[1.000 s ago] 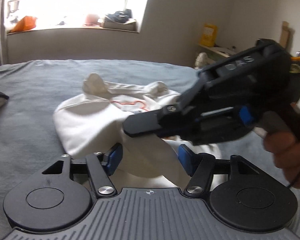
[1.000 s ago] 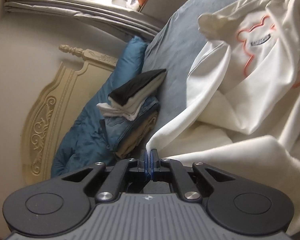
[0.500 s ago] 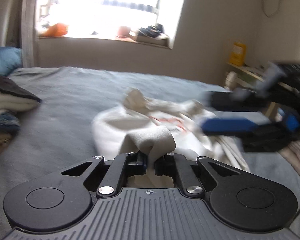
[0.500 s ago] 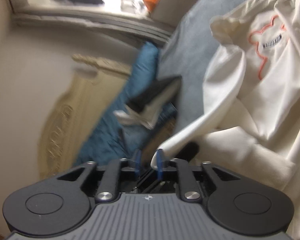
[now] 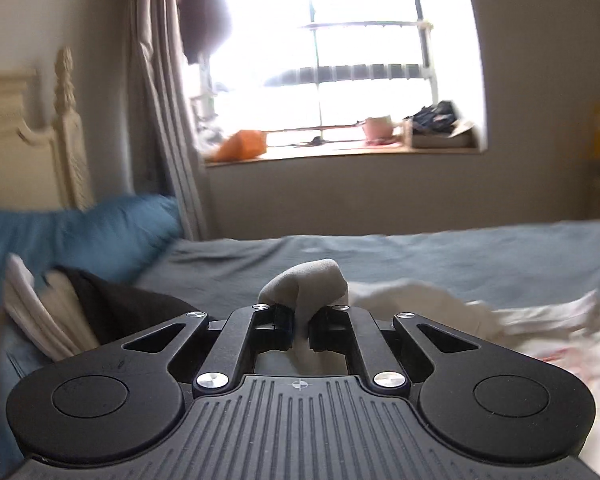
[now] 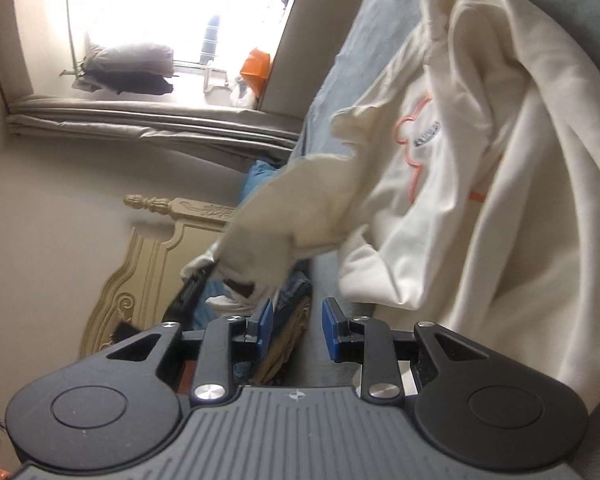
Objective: Fold clothes
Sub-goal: 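Pull the sweatshirt flat across the bed with both grippers, then release the left gripper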
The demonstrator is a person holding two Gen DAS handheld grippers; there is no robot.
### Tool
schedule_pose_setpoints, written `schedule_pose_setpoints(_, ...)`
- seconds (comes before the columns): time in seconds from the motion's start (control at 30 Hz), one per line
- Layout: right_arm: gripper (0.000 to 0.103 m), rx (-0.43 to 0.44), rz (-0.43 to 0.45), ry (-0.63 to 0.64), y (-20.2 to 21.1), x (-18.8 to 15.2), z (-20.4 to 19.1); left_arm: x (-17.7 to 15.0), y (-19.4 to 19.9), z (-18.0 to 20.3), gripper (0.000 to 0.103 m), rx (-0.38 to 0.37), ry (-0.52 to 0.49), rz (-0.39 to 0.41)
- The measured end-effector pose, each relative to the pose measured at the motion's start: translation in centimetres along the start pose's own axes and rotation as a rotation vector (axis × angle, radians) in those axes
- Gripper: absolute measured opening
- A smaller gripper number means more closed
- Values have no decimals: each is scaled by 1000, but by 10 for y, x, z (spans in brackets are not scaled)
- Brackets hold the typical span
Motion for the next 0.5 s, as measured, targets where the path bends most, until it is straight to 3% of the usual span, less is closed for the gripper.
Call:
schedule_pose_setpoints(0.07, 29, -15, -13, -3, -4, -1, 5, -10, -16, 2, 6, 41, -31, -29)
schedule_pose_setpoints(0.2, 29, -44, -39, -10, -12, -2, 13, -59, -46, 16, 11, 57, -99, -184)
schedule_pose_setpoints(0.3, 29, -81, -55, -6, -17, -3, 18, -94, -57, 18, 27, 40, -90, -314)
schedule_pose_setpoints(0.37, 29, -121, -65, 14, -20, -5, 17, -106, -52, 14, 30, 22, -56, -339)
schedule_pose_setpoints(0.43, 30, -175, -82, 84, -22, -7, 9, -109, -42, 9, 40, 11, -41, -341)
schedule_pose_setpoints(0.5, 33, -254, -108, 188, -28, -10, -3, -108, -33, 5, 45, 4, -35, -343)
Point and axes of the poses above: each gripper's, at about its wrist camera, not at the fingertips, and y roughly against the way its jaws point, z to its right, x to its top, the point moved 9 cm from there along -y, roughly the way its jaws point, and after that the axes turned 11 degrees about -z, right-handed, at the moved point
